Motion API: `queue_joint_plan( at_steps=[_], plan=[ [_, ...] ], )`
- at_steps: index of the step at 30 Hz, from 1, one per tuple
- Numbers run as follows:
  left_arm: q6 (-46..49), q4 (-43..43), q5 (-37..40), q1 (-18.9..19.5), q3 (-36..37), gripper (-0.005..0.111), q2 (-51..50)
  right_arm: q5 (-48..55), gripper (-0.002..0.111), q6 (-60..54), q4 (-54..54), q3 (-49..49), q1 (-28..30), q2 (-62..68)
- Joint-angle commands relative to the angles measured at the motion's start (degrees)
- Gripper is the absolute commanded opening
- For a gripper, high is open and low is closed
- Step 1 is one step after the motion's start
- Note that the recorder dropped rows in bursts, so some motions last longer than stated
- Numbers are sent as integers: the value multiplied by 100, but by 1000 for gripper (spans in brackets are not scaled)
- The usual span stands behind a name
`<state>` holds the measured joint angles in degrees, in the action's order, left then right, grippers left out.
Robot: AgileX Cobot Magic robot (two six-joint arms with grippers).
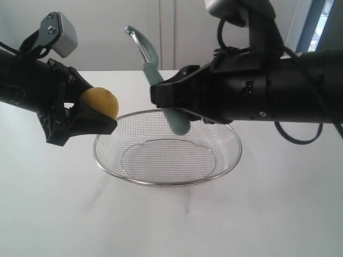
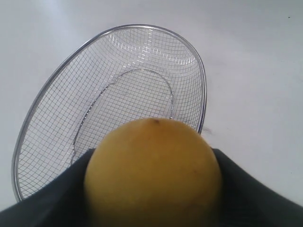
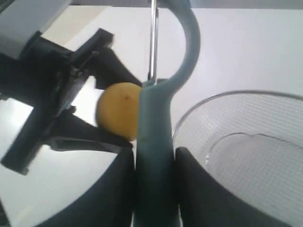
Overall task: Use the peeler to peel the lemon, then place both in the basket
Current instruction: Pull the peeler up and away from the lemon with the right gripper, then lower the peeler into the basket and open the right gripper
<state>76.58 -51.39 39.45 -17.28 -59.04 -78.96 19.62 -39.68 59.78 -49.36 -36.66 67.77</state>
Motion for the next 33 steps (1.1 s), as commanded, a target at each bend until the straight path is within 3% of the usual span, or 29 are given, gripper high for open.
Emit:
queue_joint_plan(
  at_steps=[1,7,10,17,26,33],
  plan=[
    [-35,-150,87,-10,33,0,32,62,0,461,-1221,-21,471,34],
    [-35,-150,87,-10,33,0,32,473,0,525,-1737,-127,1177,380],
    [-35,-161,49,-10,33,0,32,1279,0,907,-2492,-540,1599,893],
    [-35,-161,77,-10,33,0,32,1627,0,1038,-3284,-1247,1601,1974],
    [-35,-161,30,-10,33,0,32,940,0,1038,-3062,-1287,1601,3096],
    [-35,-173,-41,-10,33,0,32,647,0,753,-3002,-1287,1185,3462]
  ],
)
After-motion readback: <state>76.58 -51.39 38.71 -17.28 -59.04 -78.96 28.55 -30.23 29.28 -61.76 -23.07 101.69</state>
